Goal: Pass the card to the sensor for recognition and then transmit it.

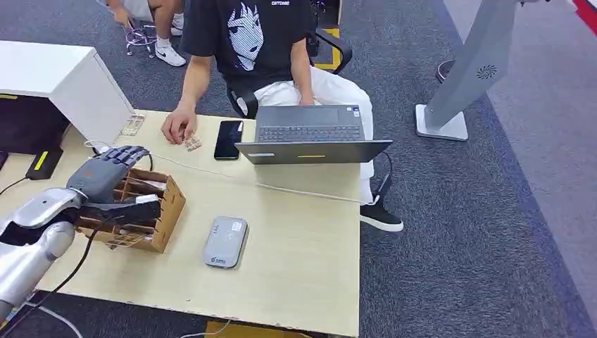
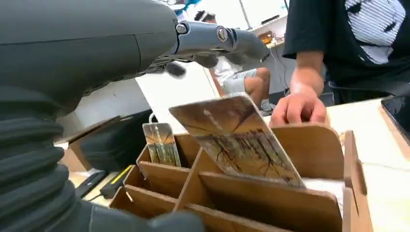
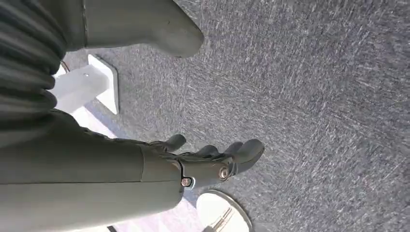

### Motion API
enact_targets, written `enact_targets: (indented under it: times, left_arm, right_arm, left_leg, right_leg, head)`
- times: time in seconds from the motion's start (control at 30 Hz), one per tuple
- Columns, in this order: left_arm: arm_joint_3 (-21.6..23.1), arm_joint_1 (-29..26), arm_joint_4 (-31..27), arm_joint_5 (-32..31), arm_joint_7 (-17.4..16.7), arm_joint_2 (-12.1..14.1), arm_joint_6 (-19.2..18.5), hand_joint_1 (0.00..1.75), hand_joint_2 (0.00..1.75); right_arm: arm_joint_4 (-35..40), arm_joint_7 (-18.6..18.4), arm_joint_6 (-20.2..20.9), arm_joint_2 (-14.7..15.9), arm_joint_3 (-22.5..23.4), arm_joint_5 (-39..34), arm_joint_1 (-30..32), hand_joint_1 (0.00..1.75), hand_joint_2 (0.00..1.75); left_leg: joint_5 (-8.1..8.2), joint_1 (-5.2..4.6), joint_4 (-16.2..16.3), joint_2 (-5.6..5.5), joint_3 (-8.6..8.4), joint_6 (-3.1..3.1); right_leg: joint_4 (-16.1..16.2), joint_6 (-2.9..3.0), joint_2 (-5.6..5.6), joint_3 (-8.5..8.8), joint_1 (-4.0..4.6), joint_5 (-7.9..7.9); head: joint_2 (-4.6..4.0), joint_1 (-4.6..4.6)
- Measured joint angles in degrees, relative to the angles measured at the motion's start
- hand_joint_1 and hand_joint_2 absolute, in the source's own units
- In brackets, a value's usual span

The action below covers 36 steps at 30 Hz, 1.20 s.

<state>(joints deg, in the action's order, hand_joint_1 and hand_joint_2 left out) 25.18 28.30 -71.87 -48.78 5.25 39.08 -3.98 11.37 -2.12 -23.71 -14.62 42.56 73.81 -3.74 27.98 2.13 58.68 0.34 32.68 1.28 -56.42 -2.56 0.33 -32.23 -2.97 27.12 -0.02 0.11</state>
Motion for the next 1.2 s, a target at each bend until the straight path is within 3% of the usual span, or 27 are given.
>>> enact_targets:
  times: [0.33, 0.4, 0.43, 0.47, 0.5, 0.57, 0.6, 0.63, 0.77, 0.97, 1.2]
  left_arm:
    - [-1.9, -0.5, 0.0, -2.0, -1.5, -1.7, 1.7, 1.75, 1.75]
    - [-2.9, -3.0, -0.4, -1.1, -3.5, -0.9, 3.6, 1.75, 1.75]
    - [-4.8, -6.6, -2.2, 0.1, -4.1, 0.6, 5.0, 1.75, 1.75]
    - [-7.8, -11.1, -4.4, 0.7, -3.3, 2.1, 6.0, 1.75, 1.75]
    - [-11.0, -14.2, -6.0, 0.8, -2.0, 2.7, 6.1, 1.75, 1.75]
    - [-16.6, -18.9, -8.2, -0.1, -0.3, 3.1, 5.1, 1.75, 1.75]
    - [-18.6, -20.8, -9.1, -0.6, -0.1, 3.5, 4.5, 1.75, 1.75]
    - [-20.1, -22.0, -9.8, -1.0, 0.1, 3.6, 4.1, 1.75, 1.75]
    - [-23.4, -24.9, -11.6, -1.6, 0.1, 3.7, 3.3, 1.75, 1.75]
    - [-25.5, -27.0, -12.8, -1.8, 0.1, 3.8, 3.2, 1.75, 1.75]
    - [-26.5, -27.7, -13.0, -1.8, 0.1, 3.8, 3.1, 1.75, 1.75]
  right_arm:
    - [0.0, 1.3, -0.3, -0.3, 0.0, -0.4, 0.0, 0.0, 1.75]
    - [0.0, 4.2, -2.1, -0.2, -0.1, 0.9, 0.6, 0.0, 1.75]
    - [0.5, 6.0, -0.9, 0.2, -0.3, 1.9, 2.2, 0.0, 1.75]
    - [3.2, 6.8, 2.8, 0.0, -0.7, 2.2, 5.0, 0.0, 1.75]
    - [9.6, 5.7, 9.1, -0.7, -1.6, 1.0, 9.0, 0.0, 1.75]
    - [24.6, 2.0, 25.5, -2.0, -4.3, -2.0, 16.7, 0.0, 1.75]
    - [29.2, 1.3, 31.0, -2.1, -5.5, -2.3, 19.4, 0.0, 1.75]
    - [32.5, 1.0, 33.6, -2.1, -6.4, -2.2, 20.8, 0.0, 1.75]
    - [41.7, 0.9, 26.7, -3.7, -9.1, -1.9, 22.9, 0.0, 1.75]
    - [47.7, 0.8, 26.3, -4.5, -10.5, -1.9, 24.6, 0.0, 1.75]
    - [49.7, 1.2, 25.5, -4.8, -11.0, -1.2, 25.0, 0.0, 1.75]
  left_leg:
    - [0.0, 0.0, 0.0, 0.0, 0.03, 0.0]
    - [0.03, -0.01, -0.1, 0.1, 0.03, 0.02]
    - [0.29, -0.02, -0.1, 0.51, -0.27, 0.23]
    - [0.51, -0.02, -0.1, 0.94, -0.6, 0.18]
    - [0.6, -0.01, -0.1, 0.95, -0.73, 0.08]
    - [0.62, -0.02, -0.1, 0.41, -0.63, 0.07]
    - [0.62, 0.03, -0.1, 0.34, -0.48, 0.07]
    - [0.69, 0.05, -0.1, 0.36, -0.41, 0.16]
    - [0.71, 0.05, -0.1, 0.43, -0.54, 0.16]
    - [0.58, 0.05, -0.1, 0.3, -0.63, 0.09]
    - [0.58, 0.05, -0.1, 0.29, -0.63, 0.09]
  right_leg:
    - [0.0, 0.0, 0.0, 0.03, 0.0, 0.0]
    - [-0.1, 0.01, 0.13, 0.14, -0.02, 0.01]
    - [0.0, 0.05, 0.56, 0.12, -0.02, 0.05]
    - [0.0, 0.08, 0.96, 0.16, -0.02, 0.19]
    - [0.0, 0.05, 0.98, 0.33, -0.02, 0.37]
    - [0.0, -0.03, 0.44, 0.48, -0.02, 0.61]
    - [0.0, 0.0, 0.36, 0.41, 0.02, 0.63]
    - [0.0, 0.02, 0.37, 0.34, 0.04, 0.64]
    - [0.0, 0.06, 0.42, 0.35, 0.03, 0.64]
    - [0.0, 0.04, 0.34, 0.54, 0.03, 0.55]
    - [0.0, 0.04, 0.32, 0.55, 0.04, 0.56]
  head:
    - [0.0, -0.02]
    - [0.0, 0.04]
    - [0.0, 0.05]
    - [0.0, -0.11]
    - [0.0, -0.31]
    - [0.0, -0.26]
    - [0.0, -0.24]
    - [0.0, -0.24]
    - [0.0, -0.24]
    - [0.0, -0.24]
    - [0.0, -0.24]
